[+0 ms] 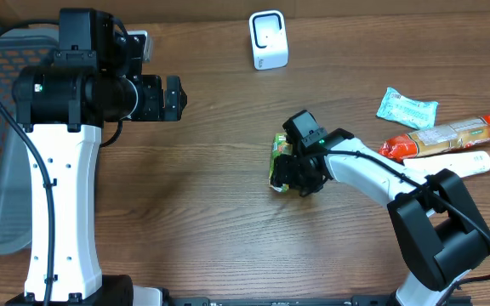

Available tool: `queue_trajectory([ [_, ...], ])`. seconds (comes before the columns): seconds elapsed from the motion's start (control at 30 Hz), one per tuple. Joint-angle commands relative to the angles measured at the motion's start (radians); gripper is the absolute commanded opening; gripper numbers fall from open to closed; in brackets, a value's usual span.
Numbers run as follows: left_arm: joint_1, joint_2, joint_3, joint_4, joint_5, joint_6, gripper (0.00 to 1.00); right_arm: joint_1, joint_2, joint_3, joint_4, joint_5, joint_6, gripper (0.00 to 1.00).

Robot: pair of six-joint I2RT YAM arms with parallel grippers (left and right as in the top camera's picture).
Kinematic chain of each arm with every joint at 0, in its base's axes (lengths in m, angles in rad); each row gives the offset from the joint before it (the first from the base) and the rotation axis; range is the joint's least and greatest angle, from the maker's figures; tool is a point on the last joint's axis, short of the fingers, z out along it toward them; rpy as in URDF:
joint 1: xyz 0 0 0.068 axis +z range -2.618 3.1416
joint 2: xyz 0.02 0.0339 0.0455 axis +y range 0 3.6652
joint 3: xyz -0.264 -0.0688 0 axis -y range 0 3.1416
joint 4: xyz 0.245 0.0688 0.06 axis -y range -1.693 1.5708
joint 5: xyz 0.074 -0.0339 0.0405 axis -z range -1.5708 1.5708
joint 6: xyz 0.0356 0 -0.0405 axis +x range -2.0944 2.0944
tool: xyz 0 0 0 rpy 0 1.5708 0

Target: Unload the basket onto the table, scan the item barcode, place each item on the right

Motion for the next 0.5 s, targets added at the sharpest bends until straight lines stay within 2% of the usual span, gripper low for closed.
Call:
queue_trajectory([
  [0.0, 0.004, 0.0, 0.001, 0.004, -0.003, 0.023, 1.0, -0.001, -0.003, -0.014, 0.015, 0.021, 0.024, 0.38],
  [0.2, 0.003, 0.0, 0.001, 0.004, -0.003, 0.023, 0.99, -0.006, -0.003, -0.011, 0.034, 0.019, 0.017, 0.05],
  [0.47, 0.002, 0.0, 0.001, 0.004, -0.003, 0.023, 1.0, -0.066, -0.022, -0.01, 0.022, -0.056, -0.081, 0.04],
])
